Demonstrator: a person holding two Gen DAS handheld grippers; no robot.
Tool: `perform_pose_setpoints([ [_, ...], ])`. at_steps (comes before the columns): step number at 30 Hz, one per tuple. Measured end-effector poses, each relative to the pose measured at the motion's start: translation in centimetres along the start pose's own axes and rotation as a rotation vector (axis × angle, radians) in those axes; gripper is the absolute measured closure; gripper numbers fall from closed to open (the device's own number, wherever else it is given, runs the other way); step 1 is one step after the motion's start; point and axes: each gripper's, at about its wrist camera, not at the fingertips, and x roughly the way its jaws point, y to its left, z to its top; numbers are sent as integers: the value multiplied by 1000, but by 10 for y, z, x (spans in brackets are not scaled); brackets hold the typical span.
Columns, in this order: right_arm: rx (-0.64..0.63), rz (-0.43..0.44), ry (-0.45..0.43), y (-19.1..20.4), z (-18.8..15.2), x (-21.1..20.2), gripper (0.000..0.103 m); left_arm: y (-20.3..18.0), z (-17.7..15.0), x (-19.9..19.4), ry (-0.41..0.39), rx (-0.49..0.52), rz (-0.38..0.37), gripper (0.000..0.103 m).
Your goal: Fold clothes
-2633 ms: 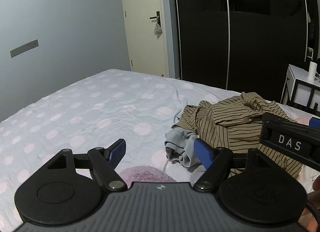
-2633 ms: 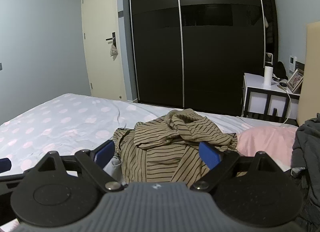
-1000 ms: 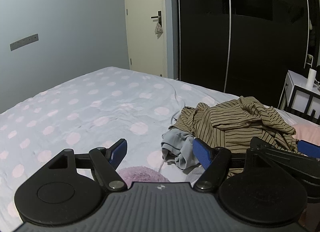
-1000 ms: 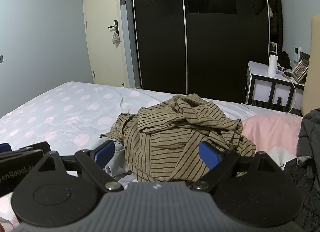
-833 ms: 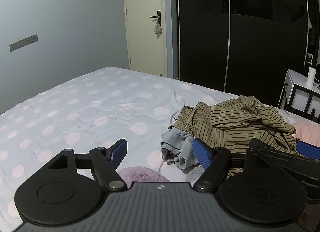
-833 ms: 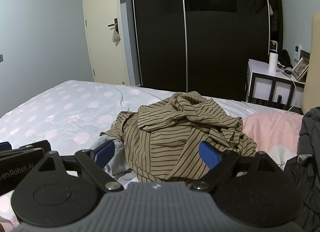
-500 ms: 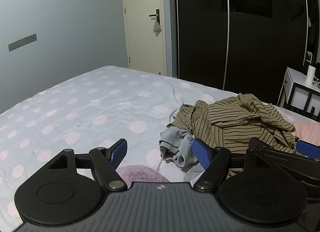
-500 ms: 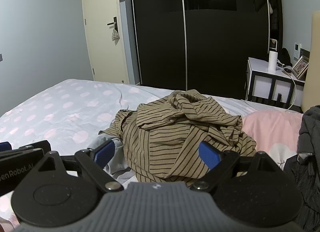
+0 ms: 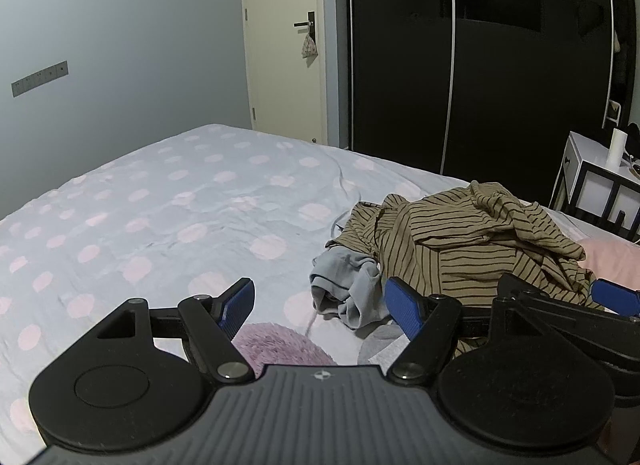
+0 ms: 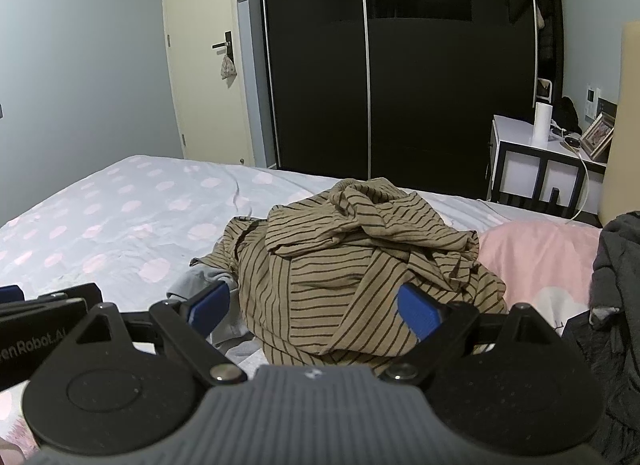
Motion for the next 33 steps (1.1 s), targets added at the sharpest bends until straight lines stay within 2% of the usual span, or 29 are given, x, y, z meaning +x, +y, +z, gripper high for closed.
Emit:
perform_pose_setpoints([
  [13,23,6,8,-7,0,8,11,-5,-1,11,39,17,-7,18],
  [22,-13,29,25,-14,-1,22,11,-9,-1,20,76,26,1,18],
  [28,-47,63,25,-26,1,36,12,-9,3,29,91,35,9,18],
  [33,-103,21,0,-43,11,68,15,-8,9,38,101,33,19,18],
])
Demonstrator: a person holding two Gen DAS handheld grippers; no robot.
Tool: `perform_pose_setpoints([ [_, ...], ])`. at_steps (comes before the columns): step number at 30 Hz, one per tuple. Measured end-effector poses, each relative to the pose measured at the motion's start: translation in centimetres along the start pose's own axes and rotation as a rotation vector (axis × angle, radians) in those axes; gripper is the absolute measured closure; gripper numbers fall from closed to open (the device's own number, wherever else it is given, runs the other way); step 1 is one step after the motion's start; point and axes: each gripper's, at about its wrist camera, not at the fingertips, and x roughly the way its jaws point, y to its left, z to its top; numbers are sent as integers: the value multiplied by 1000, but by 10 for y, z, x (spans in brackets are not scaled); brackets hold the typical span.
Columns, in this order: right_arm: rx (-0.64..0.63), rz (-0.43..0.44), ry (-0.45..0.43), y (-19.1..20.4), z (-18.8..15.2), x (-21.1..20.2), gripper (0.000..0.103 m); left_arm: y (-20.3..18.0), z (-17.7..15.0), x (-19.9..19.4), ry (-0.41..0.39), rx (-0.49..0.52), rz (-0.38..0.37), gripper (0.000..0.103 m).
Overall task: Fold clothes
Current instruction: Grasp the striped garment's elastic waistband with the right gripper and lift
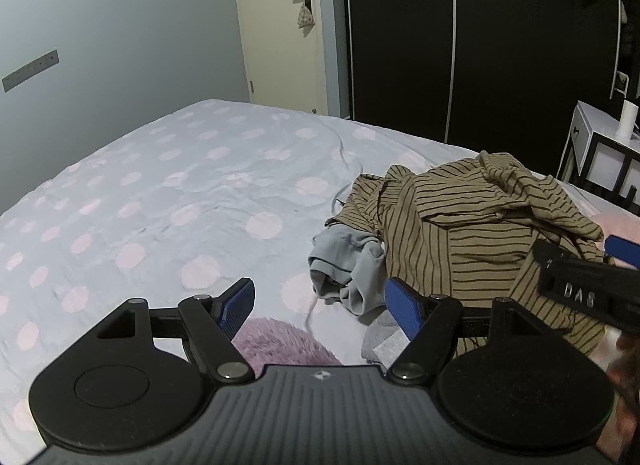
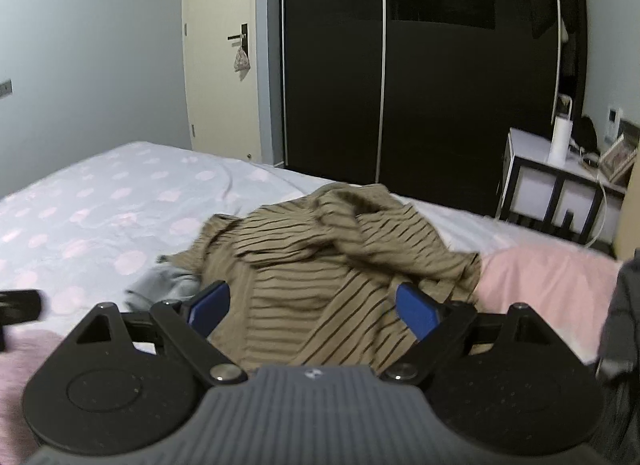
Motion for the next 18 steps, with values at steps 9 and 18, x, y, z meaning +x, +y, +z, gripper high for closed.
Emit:
perform_pose_setpoints([
  [9,-121,13,49,-26,13,77,36,11,10,18,26,-14,29,18],
  [18,-245,-7,28,-19,43,122,96,39,13,25,36,-51,85,18],
])
